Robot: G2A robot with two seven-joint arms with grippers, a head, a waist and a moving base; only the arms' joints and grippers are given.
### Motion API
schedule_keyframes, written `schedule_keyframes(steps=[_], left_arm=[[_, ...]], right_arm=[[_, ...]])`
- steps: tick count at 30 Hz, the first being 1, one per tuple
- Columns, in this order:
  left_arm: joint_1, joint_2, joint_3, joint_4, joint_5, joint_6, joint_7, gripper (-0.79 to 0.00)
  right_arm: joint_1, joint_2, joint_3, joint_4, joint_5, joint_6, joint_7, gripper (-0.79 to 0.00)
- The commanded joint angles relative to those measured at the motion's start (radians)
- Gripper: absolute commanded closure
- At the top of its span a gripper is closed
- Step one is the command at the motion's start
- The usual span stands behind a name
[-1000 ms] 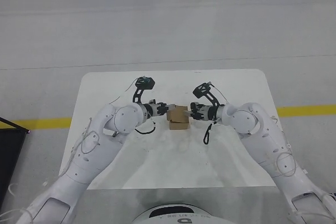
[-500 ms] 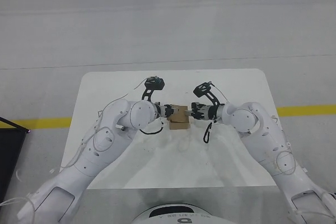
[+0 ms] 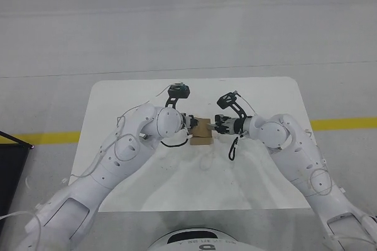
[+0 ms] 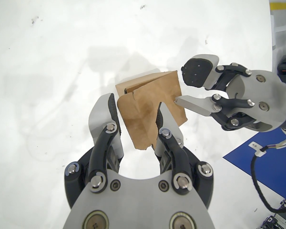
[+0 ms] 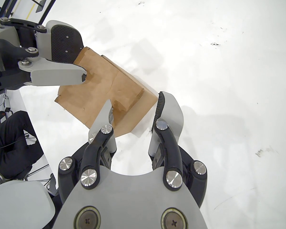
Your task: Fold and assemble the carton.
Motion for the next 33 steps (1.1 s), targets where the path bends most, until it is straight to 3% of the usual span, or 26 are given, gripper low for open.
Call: schedule_keyframes(steps=[1,14,21,33], left_arm=[[-0.011,-0.003,0.009,0.004,0.012,0.002,-0.018,-0.317],[-0.069,-0.045,0.074,0.076,0.014,0.008,-0.006,-0.172],[-0.072,-0.06,0.082,0.102,-0.003,-0.018,0.024,0.0],[-0.043,-0.064,0.054,0.101,-0.02,-0.07,0.051,0.0]], right_arm=[[0.0,0.0,0.0,0.001,-0.001,0.002,-0.001,-0.413],[0.0,0.002,-0.002,0.003,-0.005,0.003,0.002,-0.419],[0.0,0.003,-0.006,-0.001,-0.01,0.004,0.0,-0.419],[-0.001,0.004,-0.009,-0.006,-0.014,0.009,-0.007,-0.425]])
